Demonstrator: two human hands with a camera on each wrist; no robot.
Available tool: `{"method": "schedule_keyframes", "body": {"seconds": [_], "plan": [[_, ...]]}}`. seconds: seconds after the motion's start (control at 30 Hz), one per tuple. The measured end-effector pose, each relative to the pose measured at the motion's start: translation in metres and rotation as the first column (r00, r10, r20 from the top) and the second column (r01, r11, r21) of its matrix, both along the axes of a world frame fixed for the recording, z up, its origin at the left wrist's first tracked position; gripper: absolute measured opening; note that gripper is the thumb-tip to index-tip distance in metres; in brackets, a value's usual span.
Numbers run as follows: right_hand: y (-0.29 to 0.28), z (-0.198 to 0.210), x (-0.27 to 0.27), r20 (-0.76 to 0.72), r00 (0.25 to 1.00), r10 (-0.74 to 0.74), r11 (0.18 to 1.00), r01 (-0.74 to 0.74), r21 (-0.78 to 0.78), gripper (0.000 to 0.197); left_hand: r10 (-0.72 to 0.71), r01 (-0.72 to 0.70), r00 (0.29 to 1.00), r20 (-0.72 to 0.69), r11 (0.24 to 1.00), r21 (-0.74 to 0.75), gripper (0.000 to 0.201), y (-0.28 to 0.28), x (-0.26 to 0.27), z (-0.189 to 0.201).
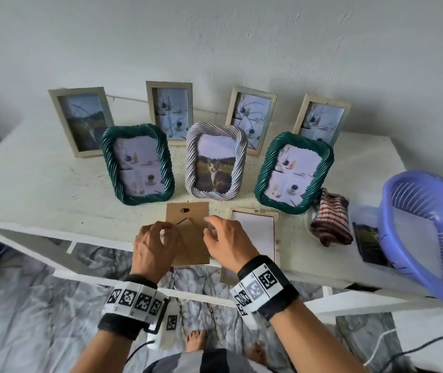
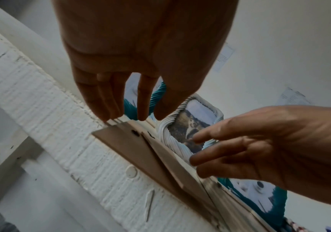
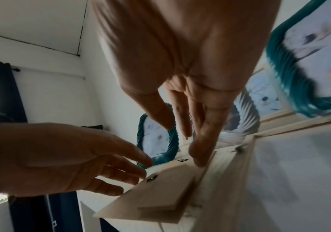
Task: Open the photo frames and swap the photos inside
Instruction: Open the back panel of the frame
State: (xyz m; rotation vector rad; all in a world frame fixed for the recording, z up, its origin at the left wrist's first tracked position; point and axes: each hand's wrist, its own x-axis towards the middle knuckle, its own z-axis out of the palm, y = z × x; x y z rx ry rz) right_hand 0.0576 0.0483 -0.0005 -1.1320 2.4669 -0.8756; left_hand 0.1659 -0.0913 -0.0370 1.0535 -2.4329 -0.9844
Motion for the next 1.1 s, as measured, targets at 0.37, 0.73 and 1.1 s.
{"method": "schedule_keyframes", "body": {"seconds": [0.37,0.73,1.1], "plan": [[-0.024,-0.004,0.005,0.220,0.959,-0.178,0.978,0.147,0.150,0.041,0.032,0.008,0.995,-0.093,0.915,0.403,0.041,-0.019,0.011,0.013],[0.044,0.010,-0.012,0.466,0.800,-0.378,0.849,0.501,-0.169,0.029,0.076,0.145,0.959,-0.275,0.700,0.699,0.012,0.019,-0.009,0.044],[0.129,-0.001,-0.022,0.533,0.754,-0.385,0.738,0.598,-0.314,0.041,-0.259,0.282,0.959,-0.111,0.891,0.357,0.018,0.059,-0.033,0.021]]}}
